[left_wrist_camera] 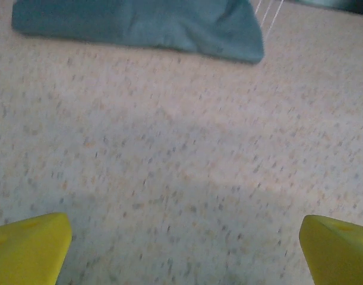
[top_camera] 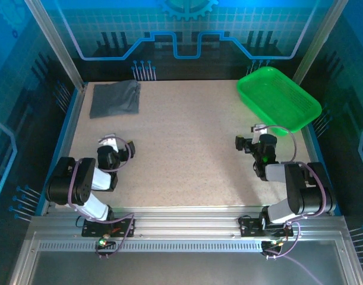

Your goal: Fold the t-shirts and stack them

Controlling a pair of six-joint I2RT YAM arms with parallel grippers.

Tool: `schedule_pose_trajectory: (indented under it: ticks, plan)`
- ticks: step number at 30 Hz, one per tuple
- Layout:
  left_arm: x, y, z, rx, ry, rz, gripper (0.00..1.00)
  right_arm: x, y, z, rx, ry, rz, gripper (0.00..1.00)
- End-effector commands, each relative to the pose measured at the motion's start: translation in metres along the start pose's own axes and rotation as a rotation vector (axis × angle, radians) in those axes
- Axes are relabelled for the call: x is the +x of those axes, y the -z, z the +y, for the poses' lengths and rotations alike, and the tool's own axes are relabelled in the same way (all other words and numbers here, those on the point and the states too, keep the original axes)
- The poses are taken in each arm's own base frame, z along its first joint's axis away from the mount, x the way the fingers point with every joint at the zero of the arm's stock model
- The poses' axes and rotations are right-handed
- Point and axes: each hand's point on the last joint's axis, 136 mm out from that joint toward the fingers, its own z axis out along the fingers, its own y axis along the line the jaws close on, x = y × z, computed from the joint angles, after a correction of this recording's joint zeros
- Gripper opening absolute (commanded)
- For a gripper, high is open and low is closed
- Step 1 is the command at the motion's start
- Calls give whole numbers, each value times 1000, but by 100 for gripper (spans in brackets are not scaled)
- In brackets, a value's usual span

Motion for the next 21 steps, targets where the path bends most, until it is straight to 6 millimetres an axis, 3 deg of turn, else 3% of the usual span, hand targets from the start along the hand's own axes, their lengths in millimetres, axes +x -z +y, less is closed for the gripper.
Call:
schedule_pose_trajectory:
  ticks: [1,21]
  plan:
    - [-43,-16,-22,68,-45,-59,99,-24,-6,11,-16,63,-59,100]
    - [-44,-19,-27,47,-86,-56,99,-24,-7,19,-65,83,-57,100]
